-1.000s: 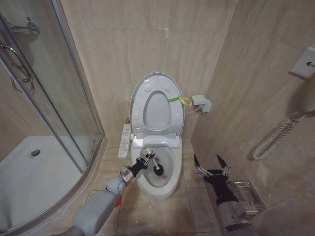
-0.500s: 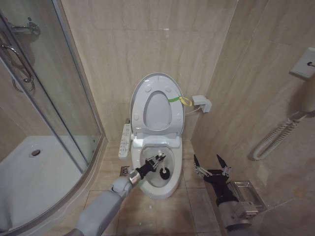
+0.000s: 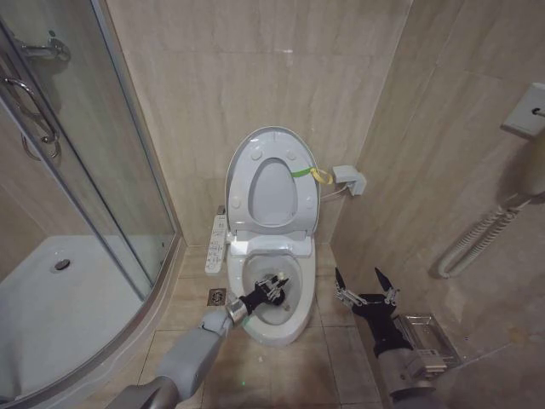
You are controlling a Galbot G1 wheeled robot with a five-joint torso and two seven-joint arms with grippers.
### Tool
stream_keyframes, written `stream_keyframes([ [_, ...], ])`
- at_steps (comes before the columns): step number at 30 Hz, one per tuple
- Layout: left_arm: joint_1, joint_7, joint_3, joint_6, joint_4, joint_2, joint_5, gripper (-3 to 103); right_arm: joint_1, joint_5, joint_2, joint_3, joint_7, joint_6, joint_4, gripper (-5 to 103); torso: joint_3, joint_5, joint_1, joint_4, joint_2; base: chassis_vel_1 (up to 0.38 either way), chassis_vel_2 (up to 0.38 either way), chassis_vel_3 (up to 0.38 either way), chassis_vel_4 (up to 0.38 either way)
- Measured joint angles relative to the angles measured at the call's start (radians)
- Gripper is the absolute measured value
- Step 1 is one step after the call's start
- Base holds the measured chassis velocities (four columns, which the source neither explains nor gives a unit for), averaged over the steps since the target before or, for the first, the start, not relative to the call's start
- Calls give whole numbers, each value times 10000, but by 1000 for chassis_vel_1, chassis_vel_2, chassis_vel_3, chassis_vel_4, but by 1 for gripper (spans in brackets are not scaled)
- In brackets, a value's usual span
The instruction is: Open the toilet lid, clean the toilet bowl with a toilet brush, close the toilet lid, and flush.
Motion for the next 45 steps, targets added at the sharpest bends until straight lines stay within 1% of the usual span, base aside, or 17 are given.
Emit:
stream_keyframes([
  [5, 191, -5, -116, 132, -930, 385, -2, 22, 0, 0, 0, 0, 0, 0, 0, 100, 2, -1, 1, -2, -1, 0, 0, 0, 0],
  [8, 505, -276, 69, 583, -2601, 928, -282, 21, 0, 0, 0, -1, 0, 0, 0, 100, 1, -1, 1, -5, -1, 0, 0, 0, 0],
  [9, 505, -276, 69, 583, -2601, 928, -282, 21, 0, 0, 0, -1, 0, 0, 0, 100, 1, -1, 1, -5, -1, 0, 0, 0, 0],
  [11, 692, -463, 280, 860, -3488, 1162, -417, 21, 0, 0, 0, 0, 0, 0, 0, 100, 1, -2, 1, -2, -1, 0, 0, 0, 0],
  [13, 833, -544, 461, 985, -4086, 1244, -535, 18, 0, 0, 0, 0, 0, 0, 0, 100, 0, -1, 1, -2, 0, 0, 0, 0, 0],
  [15, 860, -488, 536, 994, -4159, 1191, -569, 18, 0, 0, 0, 0, 0, 0, 0, 100, -1, -1, 0, -4, 0, 0, 0, 0, 0],
  [18, 824, -284, 553, 851, -3760, 972, -501, 18, 0, 0, -1, 0, 0, 0, 0, 100, -1, -1, 0, -3, 0, 0, 0, 0, 0],
  [22, 504, 191, 159, 278, -1988, 249, -79, 18, 0, 0, 0, -1, 0, 0, 0, 100, -3, -3, 0, -6, 2, 0, 0, 0, 0],
  [24, 458, 256, 38, 196, -1638, 192, 3, 18, -1, 0, 0, 0, 0, 0, 0, 100, -3, -3, 0, -11, 1, 0, 0, 0, 0],
  [25, 454, 288, -57, 147, -1428, 202, 38, 18, 0, 0, 0, 0, 0, 0, 0, 100, -1, 2, 0, -2, 1, 0, 0, 0, 0],
  [27, 455, 313, -156, 99, -1334, 237, 58, 20, 0, 0, 0, 0, 0, 0, 0, 100, 0, 1, 1, 0, 0, 0, 0, 0, 0],
  [31, 498, 318, -355, 60, -1563, 419, -16, 20, 0, 0, 0, 0, 0, 0, 0, 100, 0, 1, 1, 1, 0, 0, 0, 0, 0],
  [33, 596, 309, -381, 202, -2335, 580, -466, 20, 0, 0, 0, -1, 0, 0, 0, 100, 0, -2, 1, -2, 0, 0, 0, 0, 0],
  [34, 637, 309, -386, 285, -2629, 607, -627, 17, 0, 0, 0, 0, 0, 0, 0, 100, 0, 0, 1, -3, 0, 0, 0, 0, 0],
  [38, 853, 499, -502, 402, -3350, 521, -953, 17, 0, 0, 0, 0, 0, 0, 0, 100, 0, 0, 1, -4, 0, 0, 0, 0, 0],
  [41, 980, 795, -621, 285, -3285, 300, -913, 17, 0, 0, 0, -1, 0, 0, 0, 100, -1, -1, 1, -4, 0, 0, 0, 0, 0],
  [45, 1140, 1121, -820, -58, -2594, 3, -608, 17, 0, 0, 0, 0, 0, 0, 0, 100, 0, 0, 1, -3, 0, 0, 0, 0, 0],
])
